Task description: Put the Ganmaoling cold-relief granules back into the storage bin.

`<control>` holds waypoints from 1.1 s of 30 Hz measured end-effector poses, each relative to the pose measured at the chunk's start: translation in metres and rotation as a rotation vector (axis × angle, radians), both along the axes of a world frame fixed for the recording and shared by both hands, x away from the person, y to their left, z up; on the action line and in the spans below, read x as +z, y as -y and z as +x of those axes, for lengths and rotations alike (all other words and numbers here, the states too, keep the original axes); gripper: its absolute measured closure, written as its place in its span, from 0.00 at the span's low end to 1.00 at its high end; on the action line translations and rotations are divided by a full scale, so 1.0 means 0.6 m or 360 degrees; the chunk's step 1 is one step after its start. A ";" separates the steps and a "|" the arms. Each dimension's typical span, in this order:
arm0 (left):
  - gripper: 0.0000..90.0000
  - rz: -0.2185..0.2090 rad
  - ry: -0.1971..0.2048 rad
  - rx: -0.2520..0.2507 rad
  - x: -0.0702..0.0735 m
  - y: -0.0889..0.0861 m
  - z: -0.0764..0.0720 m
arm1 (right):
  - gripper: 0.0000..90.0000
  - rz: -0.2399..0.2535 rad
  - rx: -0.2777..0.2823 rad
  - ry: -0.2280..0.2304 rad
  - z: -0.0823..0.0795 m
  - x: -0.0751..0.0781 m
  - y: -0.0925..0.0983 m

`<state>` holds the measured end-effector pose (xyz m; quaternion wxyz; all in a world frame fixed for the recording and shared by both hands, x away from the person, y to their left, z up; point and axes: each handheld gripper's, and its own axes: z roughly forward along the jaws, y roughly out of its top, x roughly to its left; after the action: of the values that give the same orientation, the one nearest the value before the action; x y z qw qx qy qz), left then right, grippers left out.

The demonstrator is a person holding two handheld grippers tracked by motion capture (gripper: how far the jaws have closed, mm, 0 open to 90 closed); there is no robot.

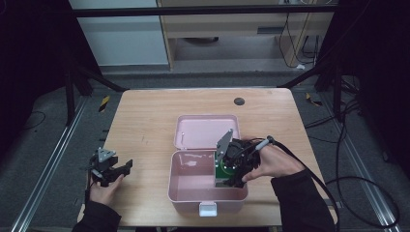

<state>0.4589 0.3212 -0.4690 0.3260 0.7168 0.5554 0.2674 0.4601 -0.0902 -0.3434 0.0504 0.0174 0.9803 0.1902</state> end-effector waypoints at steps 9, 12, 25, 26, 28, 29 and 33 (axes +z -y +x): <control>0.43 0.0002 -0.0001 0.0001 0.000 0.000 0.000 | 0.18 -0.0016 -0.0007 -0.0007 0.003 -0.023 0.000; 0.43 0.0000 -0.0001 0.0000 0.000 -0.001 0.000 | 0.17 -0.0026 0.0003 -0.0011 0.002 -0.029 -0.005; 0.43 0.0001 0.0000 0.0000 0.000 0.000 0.000 | 0.17 -0.0070 0.0003 -0.0070 0.003 -0.062 -0.010; 0.43 0.0003 0.0001 0.0000 0.000 0.000 0.000 | 0.17 -0.0086 0.0009 -0.0082 0.002 -0.066 -0.012; 0.43 0.0001 0.0000 0.0000 0.000 -0.001 0.000 | 0.16 -0.0111 0.0020 -0.0078 0.003 -0.071 -0.014; 0.43 0.0000 -0.0001 0.0001 0.000 -0.002 0.000 | 0.15 -0.0123 0.0024 -0.0080 0.004 -0.073 -0.015; 0.43 0.0000 -0.0001 0.0000 0.000 -0.002 0.000 | 0.14 -0.0118 0.0007 -0.0083 0.007 -0.076 -0.014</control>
<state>0.4589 0.3222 -0.4690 0.3257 0.7168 0.5556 0.2674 0.4644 -0.0818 -0.3892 0.0250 0.0181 0.9877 0.1534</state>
